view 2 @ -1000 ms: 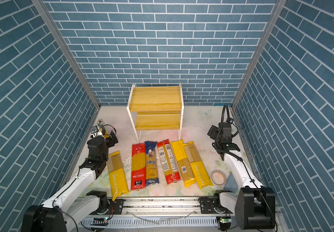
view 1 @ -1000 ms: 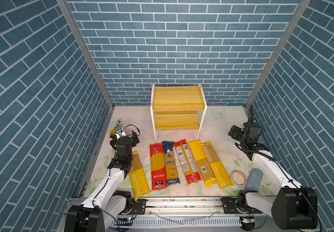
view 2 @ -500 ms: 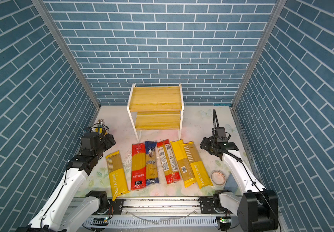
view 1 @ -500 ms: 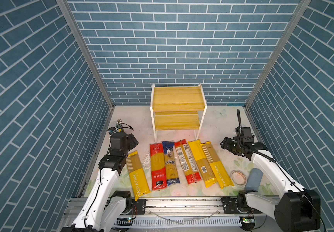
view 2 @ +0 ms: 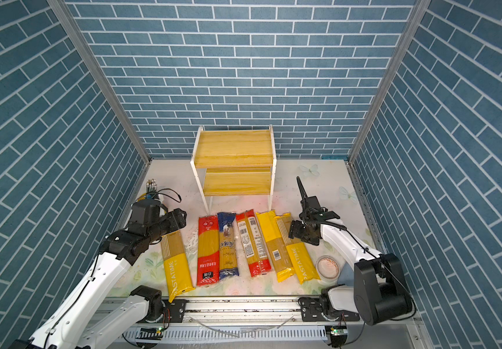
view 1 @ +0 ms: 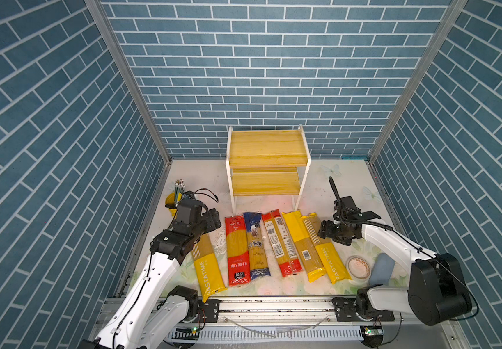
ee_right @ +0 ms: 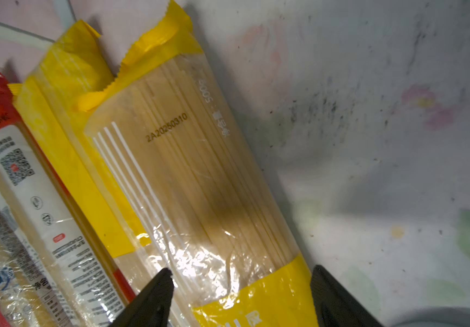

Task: Arrange pasta packages on shelves
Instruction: Move the pasta bag to the middle-right of the table, then pick up the pasta bag from the middle-right of the table.

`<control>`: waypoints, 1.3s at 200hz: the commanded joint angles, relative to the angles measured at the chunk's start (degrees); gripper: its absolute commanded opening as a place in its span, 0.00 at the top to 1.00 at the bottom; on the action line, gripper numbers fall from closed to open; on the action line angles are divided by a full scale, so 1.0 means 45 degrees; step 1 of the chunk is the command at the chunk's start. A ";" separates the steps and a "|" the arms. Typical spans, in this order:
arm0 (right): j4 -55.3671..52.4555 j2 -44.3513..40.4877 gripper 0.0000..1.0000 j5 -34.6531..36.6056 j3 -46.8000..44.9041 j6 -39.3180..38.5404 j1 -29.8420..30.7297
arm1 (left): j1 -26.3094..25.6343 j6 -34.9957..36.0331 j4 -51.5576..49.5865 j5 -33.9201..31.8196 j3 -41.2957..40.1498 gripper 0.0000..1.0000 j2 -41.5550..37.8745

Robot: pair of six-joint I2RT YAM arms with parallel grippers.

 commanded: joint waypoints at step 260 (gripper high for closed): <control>-0.1653 0.0718 0.23 0.1950 0.0840 0.0442 0.2644 | -0.5966 0.0460 0.4060 -0.2454 -0.0593 0.23 0.2178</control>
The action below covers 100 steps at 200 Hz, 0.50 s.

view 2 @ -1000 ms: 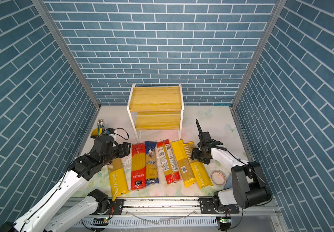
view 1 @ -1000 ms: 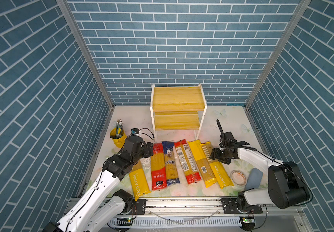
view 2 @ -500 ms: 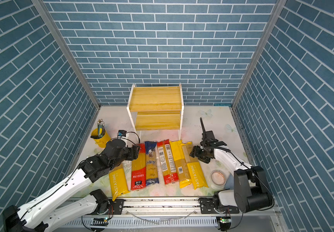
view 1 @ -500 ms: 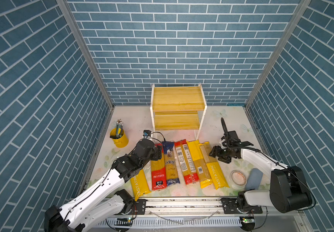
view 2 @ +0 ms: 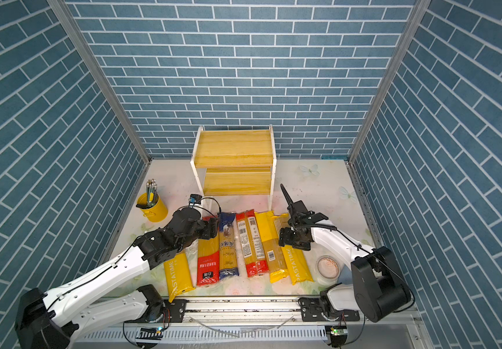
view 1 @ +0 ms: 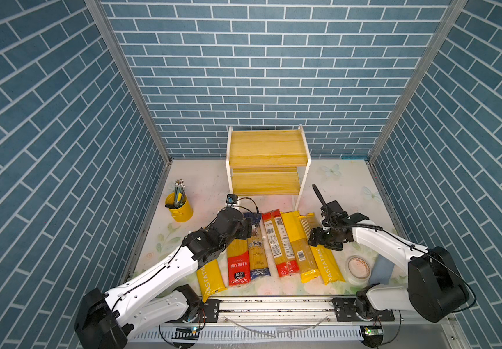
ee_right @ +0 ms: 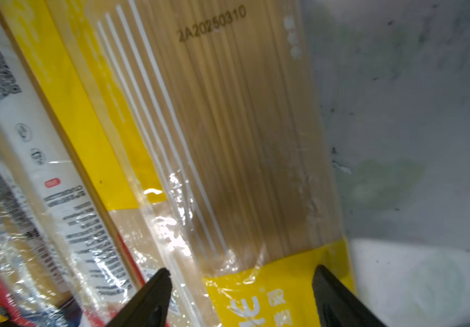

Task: Arrange pasta packages on shelves
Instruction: Pick up the pasta bag from the middle-right of the table.

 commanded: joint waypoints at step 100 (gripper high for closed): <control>0.0662 0.0432 0.29 -0.0689 -0.0016 -0.0359 -0.1816 | -0.0093 -0.0021 0.0540 0.0167 -0.0084 0.23 0.0279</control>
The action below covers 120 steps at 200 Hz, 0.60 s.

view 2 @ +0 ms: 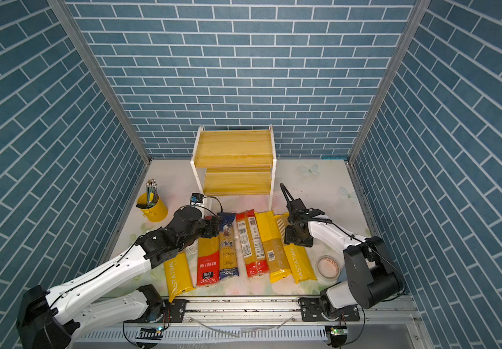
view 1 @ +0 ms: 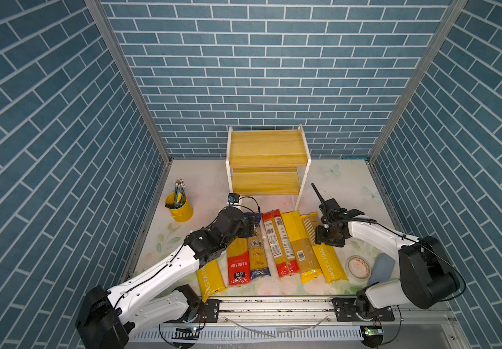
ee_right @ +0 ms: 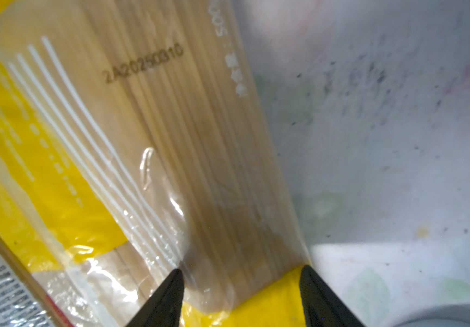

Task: Arrange pasta packages on shelves
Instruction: Pick up the pasta bag from the middle-right of the table.

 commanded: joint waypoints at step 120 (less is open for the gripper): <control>0.1523 0.0114 0.40 -0.4068 -0.1800 -0.0173 -0.2575 | -0.0280 -0.0134 0.0851 0.0660 -0.0250 0.23 0.0766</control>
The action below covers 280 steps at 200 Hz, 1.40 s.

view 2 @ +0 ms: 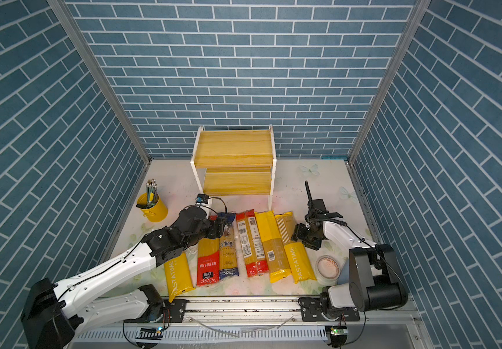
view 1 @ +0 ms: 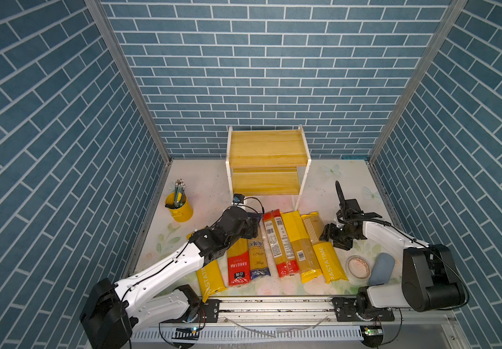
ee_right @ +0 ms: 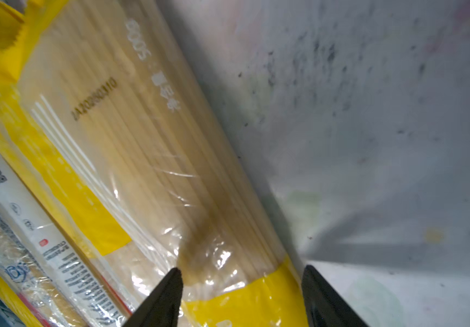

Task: Arrange pasta packages on shelves
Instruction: Pick up the pasta bag from the middle-right of the table.

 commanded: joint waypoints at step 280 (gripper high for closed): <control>0.2681 -0.3440 0.99 -0.5491 0.0085 0.2782 -0.0002 | -0.0256 -0.1752 0.0608 0.2154 0.0388 0.25 0.0835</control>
